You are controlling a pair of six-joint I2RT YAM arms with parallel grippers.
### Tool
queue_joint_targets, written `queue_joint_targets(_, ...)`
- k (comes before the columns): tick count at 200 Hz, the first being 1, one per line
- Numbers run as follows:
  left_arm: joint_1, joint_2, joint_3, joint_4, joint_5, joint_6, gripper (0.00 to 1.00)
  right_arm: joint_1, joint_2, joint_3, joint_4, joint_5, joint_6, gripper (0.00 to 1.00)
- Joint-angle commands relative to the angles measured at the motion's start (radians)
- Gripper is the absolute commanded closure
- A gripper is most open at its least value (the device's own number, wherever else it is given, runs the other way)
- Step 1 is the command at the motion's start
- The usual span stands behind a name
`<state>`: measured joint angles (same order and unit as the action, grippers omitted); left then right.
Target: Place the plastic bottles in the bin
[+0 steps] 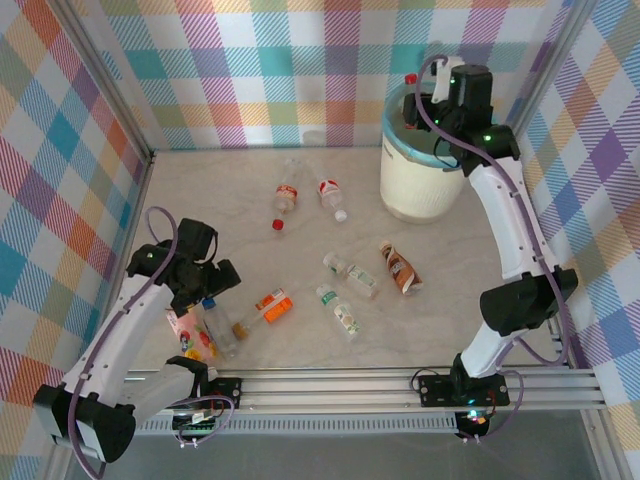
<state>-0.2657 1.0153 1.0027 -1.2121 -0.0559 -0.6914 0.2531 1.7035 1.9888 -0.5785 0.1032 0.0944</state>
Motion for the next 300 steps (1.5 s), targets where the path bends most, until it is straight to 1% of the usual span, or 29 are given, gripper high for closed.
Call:
queue_joint_targets(1,0.010,-0.023,-0.033,-0.090,0.014,-0.064,0.02,0.034,-0.007,-0.044,0.008,-0.040,0.027,0.44)
queue_joint_targets(19,0.010,-0.027,-0.070,-0.115,0.026,-0.092,0.02,0.050,-0.021,-0.099,0.035,-0.056,0.034,0.44)
queue_joint_targets(54,0.010,-0.069,-0.170,-0.082,0.088,-0.146,0.03,0.060,-0.029,-0.153,0.055,-0.092,0.045,0.43)
queue_joint_targets(110,0.010,-0.078,-0.264,-0.055,0.090,-0.179,0.03,0.065,-0.022,-0.203,0.080,-0.126,0.057,0.42)
queue_joint_targets(125,0.010,-0.064,-0.293,-0.021,0.098,-0.175,0.04,0.068,-0.013,-0.219,0.086,-0.136,0.066,0.42)
queue_joint_targets(155,0.010,-0.017,-0.324,0.064,0.132,-0.157,0.08,0.075,0.008,-0.229,0.073,-0.160,0.076,0.41)
queue_joint_targets(188,0.010,0.060,-0.345,0.148,0.141,-0.141,0.08,0.084,0.016,-0.241,0.072,-0.169,0.076,0.41)
queue_joint_targets(214,0.008,0.107,-0.335,0.243,0.145,-0.126,0.08,0.086,0.015,-0.243,0.070,-0.175,0.076,0.41)
queue_joint_targets(243,0.011,0.175,-0.283,0.332,0.137,-0.096,0.11,0.087,0.013,-0.243,0.069,-0.181,0.076,0.41)
queue_joint_targets(266,0.012,0.255,-0.220,0.372,0.137,-0.057,0.14,0.088,0.012,-0.242,0.068,-0.182,0.075,0.41)
queue_joint_targets(300,0.014,0.369,-0.142,0.399,0.164,0.005,0.24,0.089,0.008,-0.242,0.059,-0.181,0.074,0.41)
